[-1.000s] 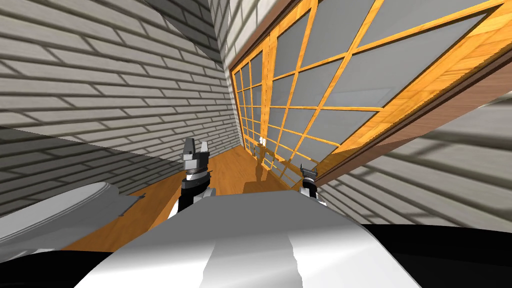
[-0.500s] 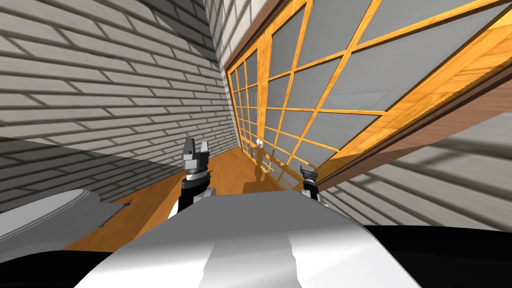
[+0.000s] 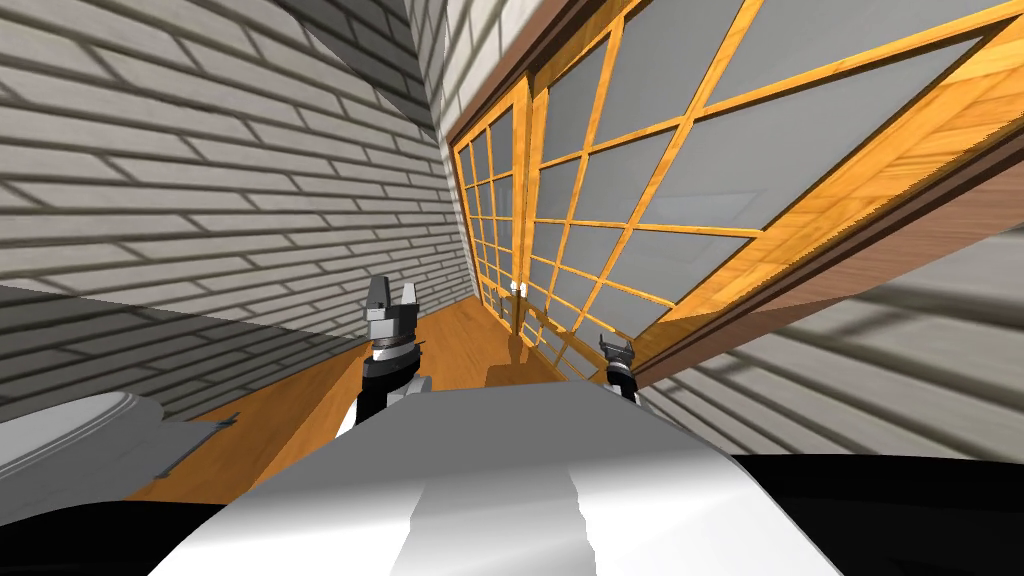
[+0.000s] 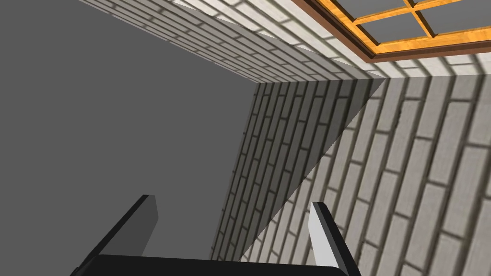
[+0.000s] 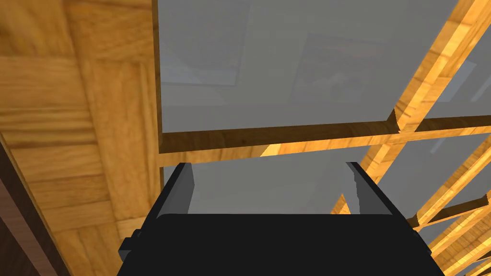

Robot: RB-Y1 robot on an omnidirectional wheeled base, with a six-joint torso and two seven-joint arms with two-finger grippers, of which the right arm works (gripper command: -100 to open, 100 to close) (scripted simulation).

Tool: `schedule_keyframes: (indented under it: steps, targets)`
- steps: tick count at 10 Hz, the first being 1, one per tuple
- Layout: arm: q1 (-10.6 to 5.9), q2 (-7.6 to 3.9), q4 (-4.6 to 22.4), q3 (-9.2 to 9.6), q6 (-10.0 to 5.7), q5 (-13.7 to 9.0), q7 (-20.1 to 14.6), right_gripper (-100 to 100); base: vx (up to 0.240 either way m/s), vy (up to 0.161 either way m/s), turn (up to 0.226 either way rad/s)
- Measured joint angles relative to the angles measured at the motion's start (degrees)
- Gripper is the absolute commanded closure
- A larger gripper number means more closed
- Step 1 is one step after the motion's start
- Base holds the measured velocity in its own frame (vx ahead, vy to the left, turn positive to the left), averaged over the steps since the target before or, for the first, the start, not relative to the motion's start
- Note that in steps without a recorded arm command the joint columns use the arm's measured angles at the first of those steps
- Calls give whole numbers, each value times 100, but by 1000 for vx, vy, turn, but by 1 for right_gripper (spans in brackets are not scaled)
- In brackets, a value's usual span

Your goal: Push the door open

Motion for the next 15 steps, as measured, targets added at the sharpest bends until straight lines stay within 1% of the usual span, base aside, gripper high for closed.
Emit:
schedule_keyframes:
  steps: [1,2,3,4,5,6,7,8,9,10,11,13,14,15]
  targets:
    - [-111,-84,271,-18,-91,11,-1,-100,70,-32,-8]
    - [-84,-39,270,-30,-153,37,9,-100,48,-30,-15]
    - [17,26,41,-12,-40,62,-23,-100,2,-10,-1]
    - [28,-12,10,-5,20,67,-68,-100,-8,-1,8]
    - [-6,-23,12,-10,41,67,-67,-100,2,-15,13]
    - [-153,-82,307,-36,-107,56,-7,-100,5,-16,17]
    - [-74,-43,144,-29,-92,61,-9,-100,13,-14,7]
    - [-2,-19,-16,-14,-29,69,-41,-100,9,-3,-12]
    - [-91,-85,131,-25,-60,62,-39,-100,68,-44,-49]
    - [-101,-81,131,-34,-33,103,-56,-100,99,-37,-32]
    - [-56,-64,84,-36,-13,139,-92,-100,80,-50,-38]
    - [-65,-89,180,-54,-38,206,-153,-100,83,-49,-40]
    - [-55,-67,165,-72,-39,241,-161,-100,72,-31,-17]
    - [95,-14,-96,-56,51,290,-233,-100,64,-23,-6]
